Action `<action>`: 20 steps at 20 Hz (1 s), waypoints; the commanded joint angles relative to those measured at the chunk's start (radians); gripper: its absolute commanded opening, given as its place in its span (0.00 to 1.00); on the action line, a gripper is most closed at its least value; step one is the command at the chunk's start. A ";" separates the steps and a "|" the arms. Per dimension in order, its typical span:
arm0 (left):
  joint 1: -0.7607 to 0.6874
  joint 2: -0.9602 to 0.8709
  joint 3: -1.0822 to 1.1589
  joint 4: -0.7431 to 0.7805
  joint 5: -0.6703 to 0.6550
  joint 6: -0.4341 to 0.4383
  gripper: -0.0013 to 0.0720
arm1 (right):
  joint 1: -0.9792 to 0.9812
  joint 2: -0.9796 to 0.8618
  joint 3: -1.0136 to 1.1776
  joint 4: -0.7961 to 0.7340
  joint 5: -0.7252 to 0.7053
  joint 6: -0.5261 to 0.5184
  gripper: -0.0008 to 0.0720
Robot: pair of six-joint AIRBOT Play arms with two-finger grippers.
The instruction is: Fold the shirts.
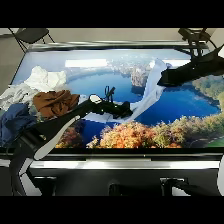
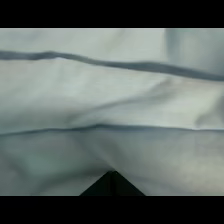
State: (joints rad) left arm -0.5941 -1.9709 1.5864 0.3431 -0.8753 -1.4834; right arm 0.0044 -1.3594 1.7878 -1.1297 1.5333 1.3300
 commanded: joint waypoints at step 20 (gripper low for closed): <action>0.763 0.769 0.048 0.694 -0.285 -0.068 0.06 | 0.642 -0.563 0.000 0.169 -0.647 0.338 0.98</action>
State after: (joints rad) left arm 0.1066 -1.3239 1.6337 1.0065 -1.1370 -1.5562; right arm 0.5873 -1.8111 1.7874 -0.9997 1.0130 1.4738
